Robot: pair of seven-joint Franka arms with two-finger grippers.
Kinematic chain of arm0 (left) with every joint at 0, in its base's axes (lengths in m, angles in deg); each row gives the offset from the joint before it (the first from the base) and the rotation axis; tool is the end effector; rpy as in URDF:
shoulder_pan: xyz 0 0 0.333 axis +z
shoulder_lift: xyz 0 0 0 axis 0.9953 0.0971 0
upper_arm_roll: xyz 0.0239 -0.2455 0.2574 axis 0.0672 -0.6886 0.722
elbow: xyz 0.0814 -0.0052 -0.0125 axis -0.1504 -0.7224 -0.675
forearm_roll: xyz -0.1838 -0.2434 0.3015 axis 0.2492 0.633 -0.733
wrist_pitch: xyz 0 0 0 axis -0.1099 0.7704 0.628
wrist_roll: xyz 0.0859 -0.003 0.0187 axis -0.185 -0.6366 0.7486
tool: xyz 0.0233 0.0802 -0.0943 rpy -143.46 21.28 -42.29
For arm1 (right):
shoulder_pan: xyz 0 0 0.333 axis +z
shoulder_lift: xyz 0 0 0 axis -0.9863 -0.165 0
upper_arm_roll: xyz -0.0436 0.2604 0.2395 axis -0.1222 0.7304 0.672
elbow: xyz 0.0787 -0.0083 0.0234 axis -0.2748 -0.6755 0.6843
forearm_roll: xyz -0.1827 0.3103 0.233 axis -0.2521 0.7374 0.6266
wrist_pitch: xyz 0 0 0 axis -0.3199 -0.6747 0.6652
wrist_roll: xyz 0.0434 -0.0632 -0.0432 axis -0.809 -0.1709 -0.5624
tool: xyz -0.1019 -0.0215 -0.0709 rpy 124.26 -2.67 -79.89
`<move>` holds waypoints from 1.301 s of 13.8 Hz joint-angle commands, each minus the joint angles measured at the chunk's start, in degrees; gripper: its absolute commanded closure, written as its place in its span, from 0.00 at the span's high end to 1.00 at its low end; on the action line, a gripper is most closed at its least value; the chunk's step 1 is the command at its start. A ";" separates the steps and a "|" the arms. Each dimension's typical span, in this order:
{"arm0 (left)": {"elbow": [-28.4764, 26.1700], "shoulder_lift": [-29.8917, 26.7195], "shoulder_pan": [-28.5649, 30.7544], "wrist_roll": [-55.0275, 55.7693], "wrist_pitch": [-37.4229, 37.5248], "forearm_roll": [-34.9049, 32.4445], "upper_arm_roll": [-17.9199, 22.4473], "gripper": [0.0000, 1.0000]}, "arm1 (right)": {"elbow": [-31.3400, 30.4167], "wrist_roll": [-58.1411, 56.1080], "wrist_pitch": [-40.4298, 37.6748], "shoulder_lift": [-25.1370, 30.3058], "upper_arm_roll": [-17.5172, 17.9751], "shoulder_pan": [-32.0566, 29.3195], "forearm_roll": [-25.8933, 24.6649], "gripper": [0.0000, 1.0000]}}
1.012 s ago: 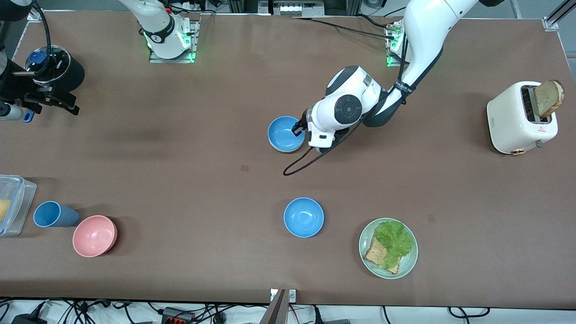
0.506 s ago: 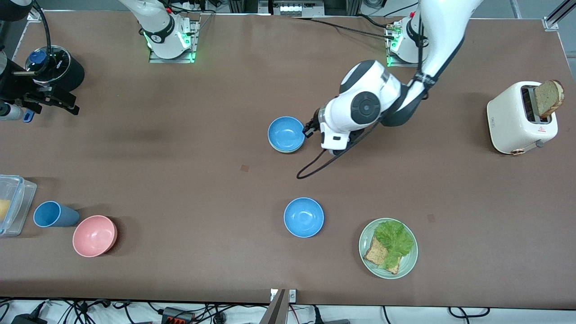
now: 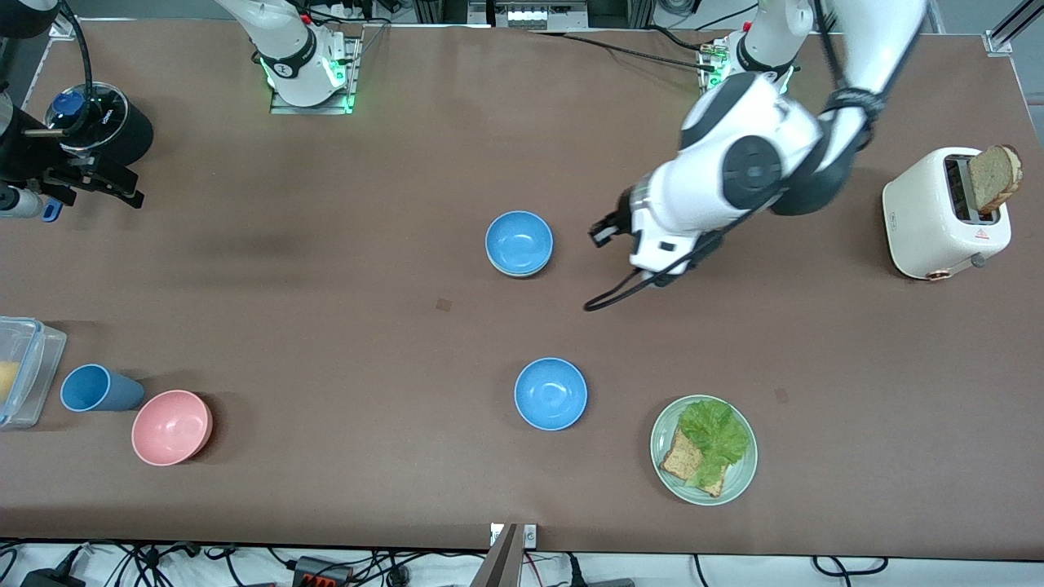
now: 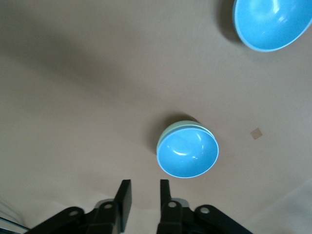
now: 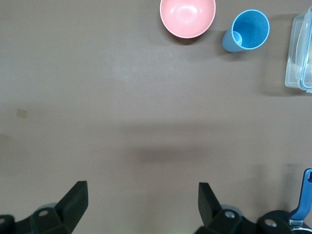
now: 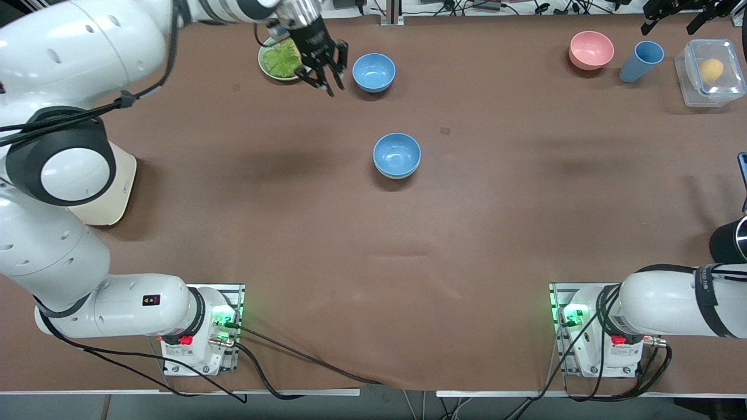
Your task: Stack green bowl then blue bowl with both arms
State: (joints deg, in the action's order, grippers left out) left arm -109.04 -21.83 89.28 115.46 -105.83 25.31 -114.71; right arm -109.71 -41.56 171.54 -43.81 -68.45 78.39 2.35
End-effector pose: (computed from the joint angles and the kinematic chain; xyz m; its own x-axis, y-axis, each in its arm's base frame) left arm 0.5978 -0.3388 0.4611 0.7607 0.5156 -0.3943 0.5828 -0.8100 0.0653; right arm 0.5721 -0.0317 0.5922 0.9998 -0.0192 -0.0067 -0.0191 -0.9998 0.0067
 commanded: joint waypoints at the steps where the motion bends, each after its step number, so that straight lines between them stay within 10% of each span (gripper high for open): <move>1: 5.18 -0.42 3.83 -9.06 7.10 -1.07 0.23 0.45 | -0.24 -0.93 -0.61 0.86 0.94 -1.05 -0.69 1.00; 5: 10.46 -0.16 8.42 -15.04 15.01 -5.69 0.32 1.00 | -0.15 -1.02 -0.61 0.95 0.94 -1.05 -0.69 1.00; 14: 4.60 -11.47 7.01 -33.16 12.59 -11.62 15.06 1.00 | 0.03 -0.75 -0.52 0.60 0.94 -1.05 -0.51 1.00; 18: -1.90 -18.16 7.45 -59.03 10.47 -11.26 19.39 1.00 | 0.03 -0.75 -0.35 0.51 0.94 -1.05 -0.51 1.00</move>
State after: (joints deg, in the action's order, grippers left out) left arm -104.47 -34.80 97.18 68.17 -92.51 14.86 -97.27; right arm -109.63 -41.73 171.54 -43.71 -68.43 78.36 2.35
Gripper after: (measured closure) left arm 0.000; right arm 0.000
